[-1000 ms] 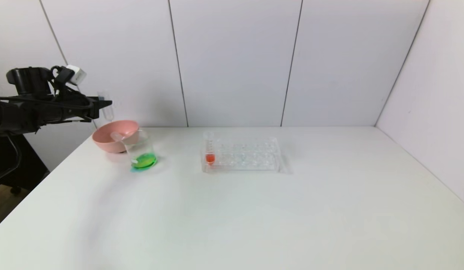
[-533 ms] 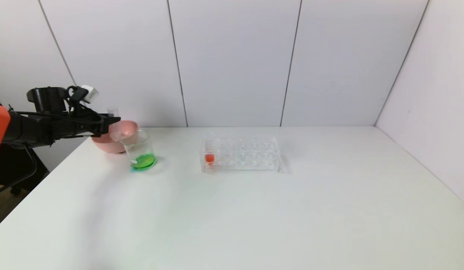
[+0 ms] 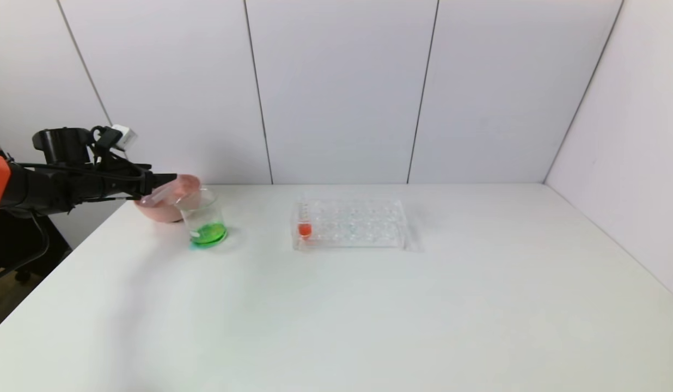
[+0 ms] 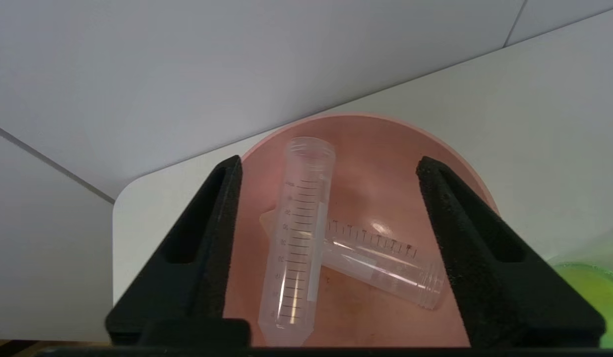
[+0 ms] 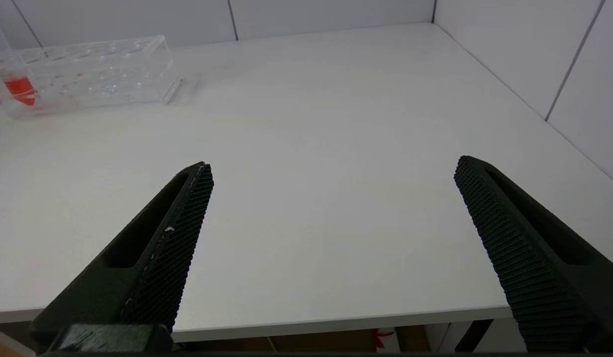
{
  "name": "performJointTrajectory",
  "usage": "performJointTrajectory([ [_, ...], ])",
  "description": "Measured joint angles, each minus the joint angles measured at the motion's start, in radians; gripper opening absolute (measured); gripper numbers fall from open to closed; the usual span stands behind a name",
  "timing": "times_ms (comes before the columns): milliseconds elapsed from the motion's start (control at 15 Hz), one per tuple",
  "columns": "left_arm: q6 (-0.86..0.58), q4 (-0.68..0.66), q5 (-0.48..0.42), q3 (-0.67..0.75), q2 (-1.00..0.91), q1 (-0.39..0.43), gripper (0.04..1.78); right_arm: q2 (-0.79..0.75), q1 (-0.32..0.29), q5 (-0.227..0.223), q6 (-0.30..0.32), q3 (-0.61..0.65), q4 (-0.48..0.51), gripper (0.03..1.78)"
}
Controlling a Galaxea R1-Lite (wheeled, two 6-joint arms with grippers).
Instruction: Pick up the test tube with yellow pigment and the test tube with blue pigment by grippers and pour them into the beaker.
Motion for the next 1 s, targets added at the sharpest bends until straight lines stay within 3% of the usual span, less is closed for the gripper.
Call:
performJointTrajectory([
  [133, 0.0, 0.0, -0.001, 0.0, -0.006, -0.003, 1.54, 0.0, 0.0, 0.0, 0.001, 0.0, 0.0, 1.77],
  [333, 0.001, -0.001, -0.001, 0.02, -0.036, -0.001, 1.75, 0.0, 0.0, 0.0, 0.0, 0.0, 0.0, 1.77],
  [600, -0.013, 0.009, -0.006, 0.071, -0.18, -0.01, 1.76, 0.0, 0.0, 0.0, 0.001, 0.0, 0.0, 1.77],
  [1000, -0.113, 0.015, -0.006, 0.164, -0.603, -0.064, 1.76, 0.0, 0.0, 0.0, 0.001, 0.0, 0.0, 1.77],
])
